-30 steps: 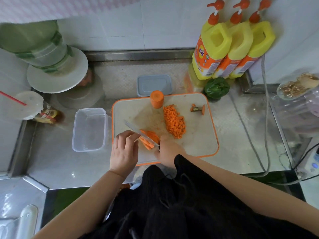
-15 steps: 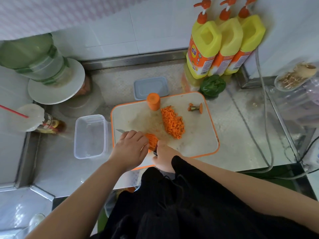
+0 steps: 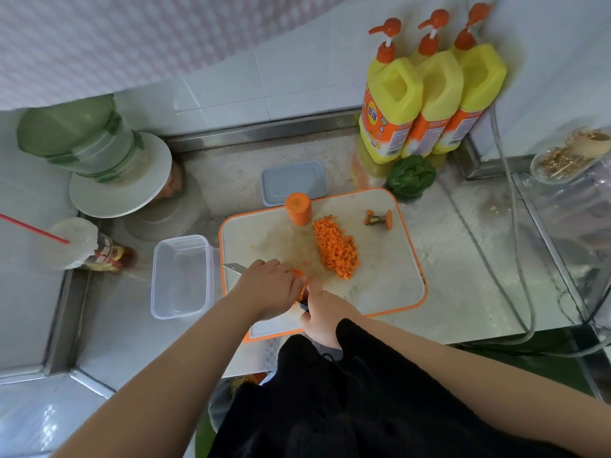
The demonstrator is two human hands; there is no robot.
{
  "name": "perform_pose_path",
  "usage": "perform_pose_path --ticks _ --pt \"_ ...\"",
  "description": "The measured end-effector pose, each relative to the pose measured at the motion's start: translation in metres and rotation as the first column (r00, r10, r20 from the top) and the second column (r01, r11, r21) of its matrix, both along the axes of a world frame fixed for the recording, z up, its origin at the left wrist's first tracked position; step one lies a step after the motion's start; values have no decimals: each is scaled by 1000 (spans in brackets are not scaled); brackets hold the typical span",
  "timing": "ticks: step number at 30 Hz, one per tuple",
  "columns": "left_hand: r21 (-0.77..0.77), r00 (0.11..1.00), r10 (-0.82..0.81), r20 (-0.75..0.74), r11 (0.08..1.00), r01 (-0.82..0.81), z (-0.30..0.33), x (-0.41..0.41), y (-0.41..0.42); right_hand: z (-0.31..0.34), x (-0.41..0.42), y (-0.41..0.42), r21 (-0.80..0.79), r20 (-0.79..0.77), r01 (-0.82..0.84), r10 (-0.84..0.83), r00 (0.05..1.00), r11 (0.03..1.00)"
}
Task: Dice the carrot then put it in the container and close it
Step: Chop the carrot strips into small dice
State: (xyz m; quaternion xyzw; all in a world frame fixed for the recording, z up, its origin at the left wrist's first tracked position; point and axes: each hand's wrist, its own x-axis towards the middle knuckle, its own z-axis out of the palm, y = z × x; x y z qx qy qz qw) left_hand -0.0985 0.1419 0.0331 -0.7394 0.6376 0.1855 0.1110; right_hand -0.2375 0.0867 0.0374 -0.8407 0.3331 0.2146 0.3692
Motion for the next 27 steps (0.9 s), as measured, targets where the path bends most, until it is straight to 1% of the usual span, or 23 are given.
perform_pose_path --ticks 4,7,9,10,11,12,13,14,15,16,17,18,19,20,21,23,24,25,27 --pt "136 997 36 -75 990 -25 12 0 -15 4 -4 -2 -14 13 -5 5 1000 1000" --pt "155 996 43 -79 987 -30 17 2 -21 7 -7 -6 -10 31 3 -3 1000 1000" --pt "75 996 56 -73 996 -50 16 6 -20 9 -9 -9 -9 43 13 -12 999 1000" --pt "-13 993 81 -81 996 -83 13 9 -18 10 -11 -10 -11 48 14 -14 999 1000" --pt "-143 987 118 -113 981 -133 11 12 -14 10 -12 -11 -15 54 16 -15 998 1000" --pt "-301 976 147 -162 934 -190 8 14 -9 11 -14 -12 -19 60 22 -21 998 1000" --pt "-477 967 158 -199 847 -236 4 17 -2 11 -15 -14 -21 66 34 -33 997 999" --pt "-638 963 163 -216 723 -266 1 18 6 11 -16 -16 -18 78 55 -54 996 998" --pt "-744 958 180 -225 603 -288 -2 18 15 10 -17 -18 -10 90 87 -85 992 996" --pt "-805 952 202 -232 510 -304 -6 17 23 10 -17 -20 4 108 128 -127 986 992" --pt "-841 950 214 -226 450 -301 -9 16 30 8 -18 -23 19 127 174 -175 976 985" --pt "-861 957 208 -202 428 -275 -13 15 36 7 -19 -26 34 151 220 -222 963 975" --pt "-860 968 186 -168 452 -236 -19 14 43 6 -20 -30 52 174 263 -268 948 963" --pt "-835 980 150 -132 515 -192 -26 15 47 5 -21 -33 72 192 299 -307 932 952" --pt "-786 990 104 -91 603 -136 -33 16 51 4 -23 -37 92 203 325 -337 919 941" --pt "-622 1000 -12 6 783 13 -47 22 52 2 -25 -43 113 212 357 -374 903 927" --pt "-514 996 -72 44 854 84 -52 25 51 1 -26 -45 111 215 370 -386 897 922" --pt "-397 990 -125 67 907 141 -57 30 47 0 -27 -47 101 216 382 -396 893 918" --pt "-218 975 -207 83 951 220 -62 38 37 -1 -28 -49 76 213 397 -404 890 914"
